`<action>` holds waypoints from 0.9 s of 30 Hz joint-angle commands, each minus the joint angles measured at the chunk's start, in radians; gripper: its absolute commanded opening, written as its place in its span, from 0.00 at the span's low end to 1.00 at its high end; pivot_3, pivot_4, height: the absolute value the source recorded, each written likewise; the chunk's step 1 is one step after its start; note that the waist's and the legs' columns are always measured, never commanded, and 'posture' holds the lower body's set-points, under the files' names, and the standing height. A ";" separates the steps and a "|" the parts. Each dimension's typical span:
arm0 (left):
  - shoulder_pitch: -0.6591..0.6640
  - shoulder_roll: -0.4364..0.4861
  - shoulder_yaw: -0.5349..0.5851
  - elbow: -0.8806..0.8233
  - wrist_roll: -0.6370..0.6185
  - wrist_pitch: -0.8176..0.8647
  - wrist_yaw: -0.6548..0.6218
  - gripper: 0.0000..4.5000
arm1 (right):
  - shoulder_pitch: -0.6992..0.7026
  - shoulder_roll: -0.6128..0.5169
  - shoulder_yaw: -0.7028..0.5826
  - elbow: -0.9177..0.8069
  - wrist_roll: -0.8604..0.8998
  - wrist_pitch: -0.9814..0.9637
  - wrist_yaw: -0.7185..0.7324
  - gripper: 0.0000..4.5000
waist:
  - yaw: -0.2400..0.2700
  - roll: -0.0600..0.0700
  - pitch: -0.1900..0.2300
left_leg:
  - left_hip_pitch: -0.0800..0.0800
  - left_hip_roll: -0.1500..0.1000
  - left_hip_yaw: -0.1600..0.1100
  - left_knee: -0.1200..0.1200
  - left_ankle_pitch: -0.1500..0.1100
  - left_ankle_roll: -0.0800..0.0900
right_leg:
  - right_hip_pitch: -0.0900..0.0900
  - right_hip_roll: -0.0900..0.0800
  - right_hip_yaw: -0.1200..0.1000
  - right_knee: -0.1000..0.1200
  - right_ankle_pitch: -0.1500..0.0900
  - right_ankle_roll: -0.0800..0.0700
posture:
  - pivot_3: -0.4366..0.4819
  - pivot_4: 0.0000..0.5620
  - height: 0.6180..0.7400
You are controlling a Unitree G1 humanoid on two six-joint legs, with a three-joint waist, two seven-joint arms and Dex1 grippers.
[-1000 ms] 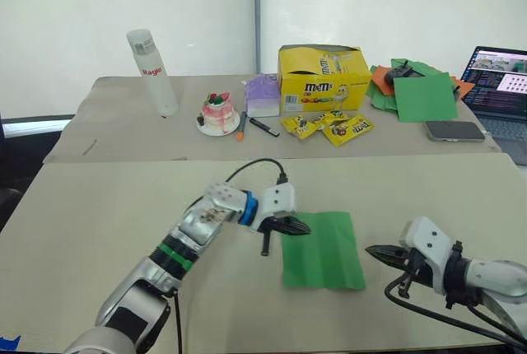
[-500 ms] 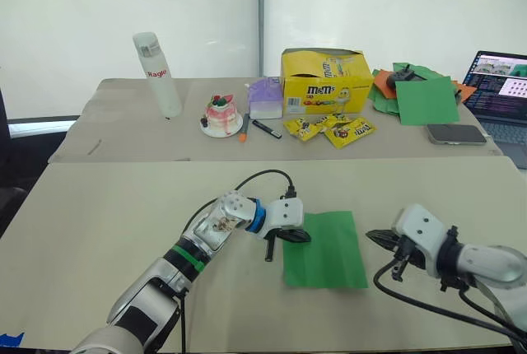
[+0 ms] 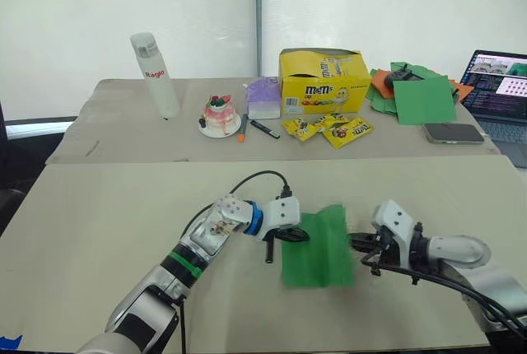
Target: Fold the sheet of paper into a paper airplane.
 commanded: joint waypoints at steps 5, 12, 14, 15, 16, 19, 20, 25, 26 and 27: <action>0.023 0.022 -0.005 0.034 0.033 0.044 0.015 0.01 | -0.070 0.082 -0.041 -0.100 0.166 0.089 -0.036 0.00 | 0.000 0.001 -0.001 | 0.000 0.000 0.000 0.000 0.000 0.000 | 0.000 0.000 0.000 0.000 0.000 0.000 | 0.48 0.27 1.00; 0.047 0.032 0.059 -0.020 -0.027 0.129 0.020 0.01 | -0.107 0.104 0.117 -0.026 0.017 0.046 -0.083 0.00 | -0.001 0.001 -0.002 | 0.000 0.000 0.000 0.000 0.000 0.000 | -0.001 0.000 0.000 0.000 0.000 0.000 | 0.48 0.27 1.00; 0.069 0.049 0.089 -0.056 -0.050 0.165 0.023 0.01 | -0.113 0.111 0.132 -0.005 -0.004 0.027 -0.087 0.00 | -0.004 0.001 -0.002 | 0.000 0.000 0.000 -0.001 0.000 0.000 | -0.002 0.000 0.000 0.001 0.000 0.000 | 0.48 0.27 1.00; 0.080 0.057 0.101 -0.073 -0.061 0.181 0.022 0.01 | -0.115 0.114 0.139 0.004 -0.011 0.021 -0.086 0.00 | -0.006 0.001 -0.002 | 0.000 0.000 0.000 -0.001 0.000 0.000 | -0.002 0.000 0.000 0.001 0.000 0.000 | 0.48 0.27 1.00; 0.092 0.065 0.116 -0.090 -0.073 0.194 0.025 0.01 | -0.117 0.119 0.146 0.015 -0.017 0.015 -0.087 0.00 | -0.009 0.001 -0.002 | 0.000 0.000 0.000 -0.001 0.000 0.000 | -0.002 0.000 0.000 0.001 0.000 0.000 | 0.48 0.27 1.00; 0.130 0.095 0.174 -0.141 -0.127 0.240 0.028 0.01 | -0.120 0.140 0.164 0.046 -0.023 0.010 -0.088 0.00 | -0.012 0.001 -0.002 | 0.001 0.001 -0.001 -0.002 0.000 0.000 | -0.002 0.001 0.000 0.001 0.000 0.000 | 0.48 0.27 1.00; 0.137 0.106 0.204 -0.156 -0.154 0.246 0.024 0.01 | -0.119 0.142 0.171 0.059 -0.032 0.003 -0.086 0.00 | -0.013 0.001 -0.002 | 0.001 0.001 -0.001 -0.002 0.000 0.000 | -0.002 0.000 0.000 0.001 0.000 0.000 | 0.48 0.27 1.00; 0.135 0.123 0.328 -0.194 -0.284 0.237 -0.007 0.01 | -0.125 0.137 0.208 0.104 -0.090 0.014 -0.105 0.00 | -0.010 0.001 -0.002 | -0.001 0.000 -0.001 -0.002 0.000 0.000 | -0.004 0.000 0.000 0.001 0.000 0.000 | 0.48 0.27 1.00; 0.126 0.122 0.338 -0.192 -0.296 0.231 -0.014 0.01 | -0.127 0.130 0.221 0.110 -0.109 0.008 -0.105 0.00 | -0.008 0.001 -0.002 | 0.000 0.000 -0.001 -0.002 0.000 0.000 | -0.004 0.000 0.000 0.001 0.000 0.000 | 0.48 0.27 1.00; 0.121 0.122 0.343 -0.190 -0.303 0.227 -0.019 0.01 | -0.129 0.126 0.229 0.114 -0.122 0.004 -0.105 0.00 | -0.008 0.001 -0.002 | 0.000 0.000 -0.001 -0.002 0.000 0.000 | -0.003 -0.001 0.000 0.001 0.000 0.000 | 0.48 0.27 1.00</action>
